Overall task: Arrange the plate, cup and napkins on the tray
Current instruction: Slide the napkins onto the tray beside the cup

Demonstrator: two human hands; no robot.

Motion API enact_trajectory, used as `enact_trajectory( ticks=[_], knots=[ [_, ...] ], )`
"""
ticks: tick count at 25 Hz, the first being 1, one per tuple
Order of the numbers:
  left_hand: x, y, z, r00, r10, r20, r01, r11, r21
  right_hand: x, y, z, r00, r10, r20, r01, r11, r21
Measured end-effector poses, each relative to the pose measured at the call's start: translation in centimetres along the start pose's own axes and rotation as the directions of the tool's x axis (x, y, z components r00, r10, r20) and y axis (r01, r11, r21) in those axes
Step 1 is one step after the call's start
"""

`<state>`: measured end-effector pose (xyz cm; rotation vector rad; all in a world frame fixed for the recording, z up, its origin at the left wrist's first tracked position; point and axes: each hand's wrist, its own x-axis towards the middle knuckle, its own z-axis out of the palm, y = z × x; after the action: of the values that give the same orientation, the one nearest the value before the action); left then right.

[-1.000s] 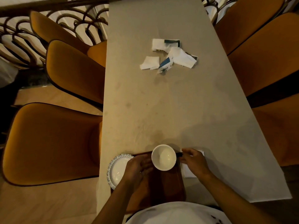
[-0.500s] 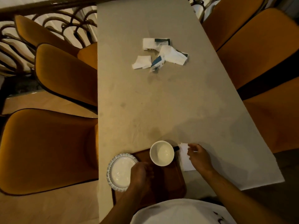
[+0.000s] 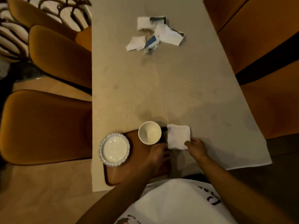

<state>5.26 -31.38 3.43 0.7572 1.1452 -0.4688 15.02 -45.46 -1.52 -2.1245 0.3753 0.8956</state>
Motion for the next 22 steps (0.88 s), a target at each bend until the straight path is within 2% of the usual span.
enact_trajectory(
  ticks=[2,6,9,11,14,18,20,22],
  knots=[
    [-0.7,0.0,0.6,0.998,-0.063,-0.014,0.062,0.996,-0.061,0.7,0.3,-0.6,0.994,0.015,0.107,-0.023,0.997,0.071],
    [-0.6,-1.3,0.6,0.982,0.128,-0.139,-0.135,0.99,-0.039,1.2,0.8,-2.1,0.95,0.044,0.311,-0.1,0.981,0.166],
    [-0.8,-3.1,-0.1,0.981,0.106,-0.164,-0.117,0.991,-0.061,0.5,1.4,-2.6,0.894,0.098,0.438,-0.203,0.958,0.201],
    [-1.0,-4.0,-1.2,0.978,0.102,-0.185,-0.13,0.98,-0.149,-0.5,2.0,-2.2,0.843,0.11,0.526,-0.232,0.957,0.173],
    [-0.9,-5.0,-3.2,0.965,0.136,-0.226,-0.184,0.96,-0.209,-2.1,2.2,-0.9,0.812,0.091,0.577,-0.176,0.98,0.093],
    [-0.9,-6.1,-6.4,0.98,0.131,-0.147,-0.158,0.97,-0.186,-4.4,2.1,1.2,0.79,0.076,0.608,-0.092,0.996,-0.004],
    [-1.2,-6.1,-7.9,0.971,0.156,-0.183,-0.172,0.982,-0.077,-5.1,1.6,2.1,0.773,0.055,0.632,-0.001,0.996,-0.085],
    [-0.8,-6.2,-9.4,0.947,0.212,-0.243,-0.202,0.977,0.063,-5.5,0.6,3.1,0.79,0.024,0.613,0.071,0.989,-0.13]
  ],
)
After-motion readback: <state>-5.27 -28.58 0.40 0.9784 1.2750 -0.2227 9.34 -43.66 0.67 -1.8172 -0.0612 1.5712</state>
